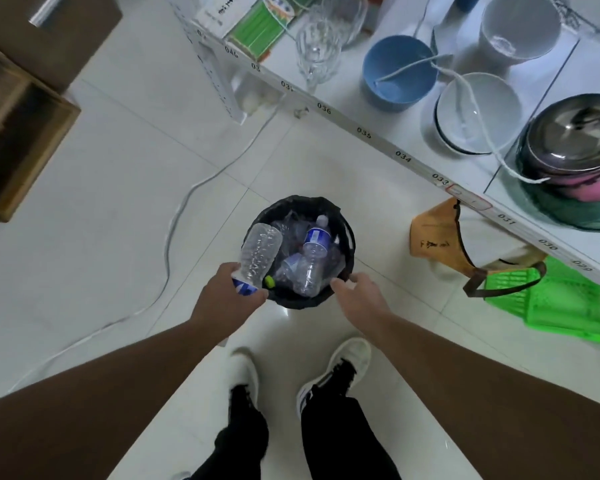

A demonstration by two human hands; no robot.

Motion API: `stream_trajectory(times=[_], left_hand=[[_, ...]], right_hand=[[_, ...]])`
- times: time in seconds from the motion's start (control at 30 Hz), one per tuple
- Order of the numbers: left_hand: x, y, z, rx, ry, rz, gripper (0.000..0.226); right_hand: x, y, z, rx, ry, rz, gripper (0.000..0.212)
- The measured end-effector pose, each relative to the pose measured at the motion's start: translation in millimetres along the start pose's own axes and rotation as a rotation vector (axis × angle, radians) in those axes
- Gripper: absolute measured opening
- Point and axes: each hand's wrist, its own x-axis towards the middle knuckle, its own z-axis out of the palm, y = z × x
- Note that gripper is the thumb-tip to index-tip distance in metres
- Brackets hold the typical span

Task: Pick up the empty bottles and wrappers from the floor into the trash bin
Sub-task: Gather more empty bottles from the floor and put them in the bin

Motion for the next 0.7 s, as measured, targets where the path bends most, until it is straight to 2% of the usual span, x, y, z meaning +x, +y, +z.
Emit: stream_trajectory(times=[0.2,0.3,0.37,0.47,0.57,0.7], left_hand=[[43.3,16.6,24.4,0.103,-0.065,0.072,0.082],[62.7,31.8,40.0,0.106,-0.113,0.119,0.095],[72.8,43.9,44.4,0.193,-0.131,0.144,0.103],[79.4,57.4,38.6,0.404,-0.094,0.255,0.097],[77.4,69.4,24.5,0.571,-0.095,0.391,0.086],[59.2,84.3,7.0,0.683,-0.111,0.598,0.086]], right_hand=[[-9.2,23.4,-3.2,0.044,0.077,0.045,0.057],[-27.2,40.5,15.5,0.11,0.126,0.073,0.05],[-39.3,56.7,30.1,0.162,0.144,0.114,0.047],[-52.6,85.7,43.1,0.282,0.191,0.187,0.045],[-65.9,110.6,44.3,0.407,0.253,0.289,0.057],[-93.4,136.7,40.1,0.51,0.289,0.332,0.068]])
